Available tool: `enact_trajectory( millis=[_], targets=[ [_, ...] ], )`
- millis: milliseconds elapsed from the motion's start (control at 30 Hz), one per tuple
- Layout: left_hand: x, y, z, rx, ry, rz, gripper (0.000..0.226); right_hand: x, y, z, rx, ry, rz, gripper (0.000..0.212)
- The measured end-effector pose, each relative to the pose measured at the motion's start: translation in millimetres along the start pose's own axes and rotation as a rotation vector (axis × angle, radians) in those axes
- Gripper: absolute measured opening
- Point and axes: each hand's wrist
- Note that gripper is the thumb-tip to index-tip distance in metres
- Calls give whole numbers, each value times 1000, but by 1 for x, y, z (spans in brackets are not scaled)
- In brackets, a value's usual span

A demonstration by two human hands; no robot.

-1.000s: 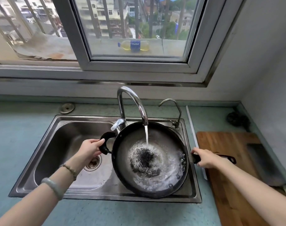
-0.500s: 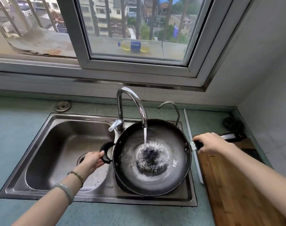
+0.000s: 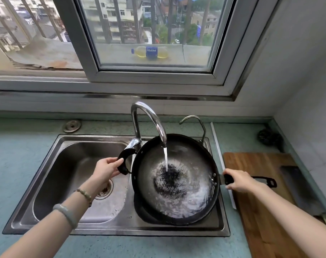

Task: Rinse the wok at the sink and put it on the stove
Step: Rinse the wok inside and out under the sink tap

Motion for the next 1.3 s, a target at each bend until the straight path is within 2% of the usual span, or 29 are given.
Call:
enact_trajectory(
  millis=[233, 333, 433, 567, 700, 867, 1000, 1133, 1300],
  targets=[
    [-28, 3, 4, -11, -179, 36, 16, 2, -45, -6, -85, -27, -57, 55],
    [-43, 6, 7, -25, -246, 47, 18, -4, -67, -11, -40, -52, -170, 58],
    [-52, 14, 7, -39, -278, 20, 16, -8, -82, -18, 77, -71, -290, 56],
    [-47, 23, 1, -42, -248, -53, 16, -4, -81, -21, 203, -65, -318, 53],
    [-29, 19, -5, 12, -119, -71, 13, 1, -58, -18, 268, -40, -276, 54],
    [0, 4, -1, 20, 43, -46, 22, -1, -18, -16, 147, -8, -5, 54],
    [7, -4, 0, 30, 57, -16, 25, -7, -5, -17, 20, 5, 113, 56],
    [-9, -10, 3, 33, -56, 26, 17, -5, -18, -16, -76, -29, 85, 58],
    [-47, -2, 8, 54, -247, 37, 17, -6, -62, -25, -100, -92, -56, 46]
  ],
)
Point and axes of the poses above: each hand's wrist, its own z-axis towards the middle knuckle, its own y-axis out of the palm, x = y × z, and after that the axes turned 9 degrees about x, right-handed
